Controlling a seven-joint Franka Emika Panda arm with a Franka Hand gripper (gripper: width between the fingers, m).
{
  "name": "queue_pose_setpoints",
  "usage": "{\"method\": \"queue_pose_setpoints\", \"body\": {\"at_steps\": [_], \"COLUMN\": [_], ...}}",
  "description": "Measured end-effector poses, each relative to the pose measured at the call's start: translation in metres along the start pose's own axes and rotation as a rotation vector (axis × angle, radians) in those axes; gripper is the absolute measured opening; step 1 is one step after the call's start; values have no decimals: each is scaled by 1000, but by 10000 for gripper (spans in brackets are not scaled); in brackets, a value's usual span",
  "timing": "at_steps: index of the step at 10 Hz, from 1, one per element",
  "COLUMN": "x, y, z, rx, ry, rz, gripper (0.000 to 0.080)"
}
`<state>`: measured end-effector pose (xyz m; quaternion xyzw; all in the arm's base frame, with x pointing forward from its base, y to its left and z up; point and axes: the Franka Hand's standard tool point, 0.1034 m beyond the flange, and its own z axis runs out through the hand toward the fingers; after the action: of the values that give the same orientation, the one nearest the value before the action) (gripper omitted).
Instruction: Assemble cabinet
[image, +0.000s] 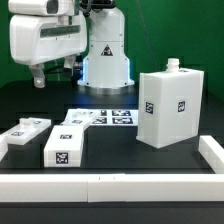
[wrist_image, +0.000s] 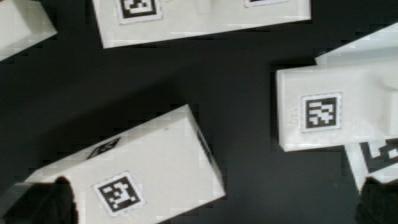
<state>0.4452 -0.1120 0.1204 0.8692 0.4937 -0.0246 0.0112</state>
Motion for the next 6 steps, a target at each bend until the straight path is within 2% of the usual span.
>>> {"method": "queue_pose_setpoints", "body": {"at_steps": [1,2,3,6], "x": [15,24,30,30], "y": [-7,-12,-11,-11], "z": [-12,-21,-24,-23], "rx": [13,40,61,64], "ry": [-6,-24,-46,-46], "rz": [79,176,301,291], "gripper": [795,795,795,795]}}
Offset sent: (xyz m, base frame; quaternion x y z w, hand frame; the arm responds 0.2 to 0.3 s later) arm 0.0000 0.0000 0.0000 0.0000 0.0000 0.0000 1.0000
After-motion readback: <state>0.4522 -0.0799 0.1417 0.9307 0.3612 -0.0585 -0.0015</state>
